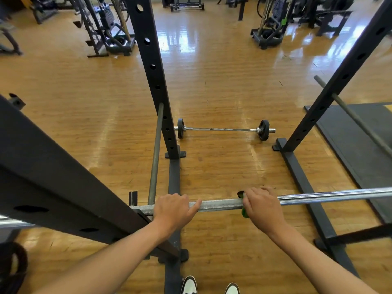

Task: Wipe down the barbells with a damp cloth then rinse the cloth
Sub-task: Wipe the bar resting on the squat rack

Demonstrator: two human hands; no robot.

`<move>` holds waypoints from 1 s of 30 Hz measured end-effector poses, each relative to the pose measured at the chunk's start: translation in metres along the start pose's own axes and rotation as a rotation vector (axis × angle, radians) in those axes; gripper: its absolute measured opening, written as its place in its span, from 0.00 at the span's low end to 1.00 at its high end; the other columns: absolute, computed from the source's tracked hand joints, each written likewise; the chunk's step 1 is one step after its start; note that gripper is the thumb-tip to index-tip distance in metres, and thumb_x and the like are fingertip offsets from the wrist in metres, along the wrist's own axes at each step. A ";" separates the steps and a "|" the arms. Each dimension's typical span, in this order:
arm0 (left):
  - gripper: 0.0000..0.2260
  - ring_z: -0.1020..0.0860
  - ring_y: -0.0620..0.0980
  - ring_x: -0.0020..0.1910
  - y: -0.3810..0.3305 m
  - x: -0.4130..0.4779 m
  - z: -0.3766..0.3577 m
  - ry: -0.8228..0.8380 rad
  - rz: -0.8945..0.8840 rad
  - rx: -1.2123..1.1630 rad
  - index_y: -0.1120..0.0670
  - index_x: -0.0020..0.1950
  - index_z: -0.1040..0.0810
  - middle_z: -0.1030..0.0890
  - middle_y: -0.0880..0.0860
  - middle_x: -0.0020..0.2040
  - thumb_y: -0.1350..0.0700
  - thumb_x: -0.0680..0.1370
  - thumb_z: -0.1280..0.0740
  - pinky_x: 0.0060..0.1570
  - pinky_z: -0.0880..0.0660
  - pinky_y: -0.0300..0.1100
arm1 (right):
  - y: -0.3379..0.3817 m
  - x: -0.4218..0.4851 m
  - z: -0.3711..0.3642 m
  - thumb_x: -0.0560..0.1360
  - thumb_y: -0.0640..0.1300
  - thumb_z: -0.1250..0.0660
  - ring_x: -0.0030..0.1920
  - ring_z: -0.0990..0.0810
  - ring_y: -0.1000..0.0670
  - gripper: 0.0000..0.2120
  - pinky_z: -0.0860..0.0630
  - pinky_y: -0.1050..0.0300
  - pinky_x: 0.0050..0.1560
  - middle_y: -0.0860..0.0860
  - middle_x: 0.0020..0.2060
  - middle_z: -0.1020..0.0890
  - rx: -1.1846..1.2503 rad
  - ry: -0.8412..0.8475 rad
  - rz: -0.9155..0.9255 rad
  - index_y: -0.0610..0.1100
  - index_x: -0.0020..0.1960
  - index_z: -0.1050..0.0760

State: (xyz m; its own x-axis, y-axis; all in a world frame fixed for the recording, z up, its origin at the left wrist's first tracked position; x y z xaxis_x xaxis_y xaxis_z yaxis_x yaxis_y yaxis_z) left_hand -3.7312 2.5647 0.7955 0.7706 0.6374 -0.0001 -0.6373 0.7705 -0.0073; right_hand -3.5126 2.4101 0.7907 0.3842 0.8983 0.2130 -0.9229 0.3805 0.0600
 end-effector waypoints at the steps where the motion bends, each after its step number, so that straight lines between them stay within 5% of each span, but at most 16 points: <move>1: 0.36 0.26 0.47 0.27 0.001 0.001 0.000 -0.003 0.004 0.004 0.51 0.33 0.25 0.26 0.47 0.28 0.30 0.78 0.61 0.25 0.35 0.42 | 0.007 0.011 0.001 0.78 0.45 0.49 0.33 0.23 0.48 0.15 0.26 0.47 0.50 0.54 0.32 0.23 -0.034 0.102 -0.029 0.51 0.37 0.28; 5: 0.35 0.26 0.48 0.26 0.000 0.001 -0.004 0.014 0.002 -0.007 0.51 0.32 0.26 0.26 0.48 0.27 0.31 0.79 0.59 0.24 0.35 0.42 | 0.065 0.036 0.001 0.75 0.38 0.40 0.39 0.21 0.44 0.09 0.34 0.50 0.50 0.50 0.37 0.20 -0.096 0.458 0.049 0.49 0.39 0.26; 8: 0.34 0.26 0.49 0.26 0.001 0.003 -0.008 0.011 0.015 -0.009 0.51 0.31 0.28 0.26 0.49 0.27 0.30 0.79 0.58 0.24 0.37 0.42 | 0.097 0.028 0.001 0.75 0.43 0.36 0.29 0.25 0.48 0.14 0.25 0.50 0.46 0.53 0.28 0.24 0.030 0.228 0.076 0.51 0.33 0.33; 13: 0.33 0.27 0.48 0.26 0.002 0.000 -0.006 0.003 0.009 -0.040 0.51 0.30 0.31 0.27 0.48 0.27 0.30 0.79 0.59 0.25 0.33 0.42 | 0.038 -0.013 -0.008 0.82 0.48 0.44 0.44 0.21 0.48 0.11 0.26 0.48 0.59 0.53 0.44 0.19 0.048 -0.015 0.214 0.49 0.54 0.23; 16: 0.33 0.26 0.48 0.27 0.001 -0.001 -0.003 -0.005 0.012 -0.039 0.51 0.31 0.29 0.26 0.48 0.28 0.30 0.79 0.59 0.24 0.37 0.41 | 0.016 -0.008 -0.002 0.81 0.47 0.47 0.37 0.22 0.48 0.14 0.27 0.48 0.55 0.54 0.36 0.21 0.000 -0.021 0.038 0.50 0.43 0.25; 19: 0.30 0.26 0.50 0.28 0.001 0.000 -0.004 0.006 0.024 -0.035 0.51 0.32 0.31 0.25 0.49 0.29 0.33 0.80 0.59 0.26 0.33 0.42 | 0.036 0.021 0.001 0.75 0.42 0.46 0.29 0.25 0.45 0.15 0.27 0.48 0.51 0.52 0.28 0.23 -0.092 0.194 -0.059 0.50 0.30 0.33; 22: 0.29 0.25 0.52 0.29 0.002 0.000 -0.005 -0.008 0.016 -0.023 0.51 0.33 0.30 0.24 0.49 0.30 0.37 0.81 0.59 0.26 0.34 0.44 | 0.083 0.041 0.004 0.76 0.39 0.41 0.39 0.19 0.44 0.10 0.30 0.47 0.55 0.50 0.37 0.19 -0.118 0.459 0.071 0.48 0.41 0.22; 26: 0.31 0.22 0.53 0.30 0.004 0.000 -0.008 -0.023 -0.013 0.003 0.51 0.36 0.24 0.22 0.50 0.32 0.40 0.81 0.61 0.28 0.37 0.44 | 0.121 0.027 0.001 0.77 0.45 0.40 0.31 0.23 0.49 0.12 0.23 0.47 0.48 0.53 0.30 0.22 0.045 0.199 0.097 0.50 0.35 0.25; 30: 0.25 0.30 0.51 0.23 0.006 -0.001 -0.011 0.004 0.008 0.014 0.51 0.31 0.27 0.27 0.49 0.26 0.45 0.82 0.53 0.23 0.37 0.41 | 0.077 0.003 -0.011 0.81 0.47 0.46 0.39 0.22 0.48 0.14 0.26 0.47 0.59 0.53 0.38 0.20 0.066 0.030 0.159 0.49 0.44 0.23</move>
State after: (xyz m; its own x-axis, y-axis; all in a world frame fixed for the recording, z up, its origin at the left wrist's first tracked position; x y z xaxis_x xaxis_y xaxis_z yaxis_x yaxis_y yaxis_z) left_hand -3.7353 2.5687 0.7843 0.7656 0.6434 -0.0038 -0.6433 0.7656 0.0070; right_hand -3.5821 2.4442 0.7851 0.2329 0.9526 0.1959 -0.9715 0.2187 0.0915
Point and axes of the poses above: each hand's wrist, its own x-axis towards the middle knuckle, its own z-axis out of the back of the hand, y = z × x, the point moved 2 cm from there along x, towards the middle knuckle
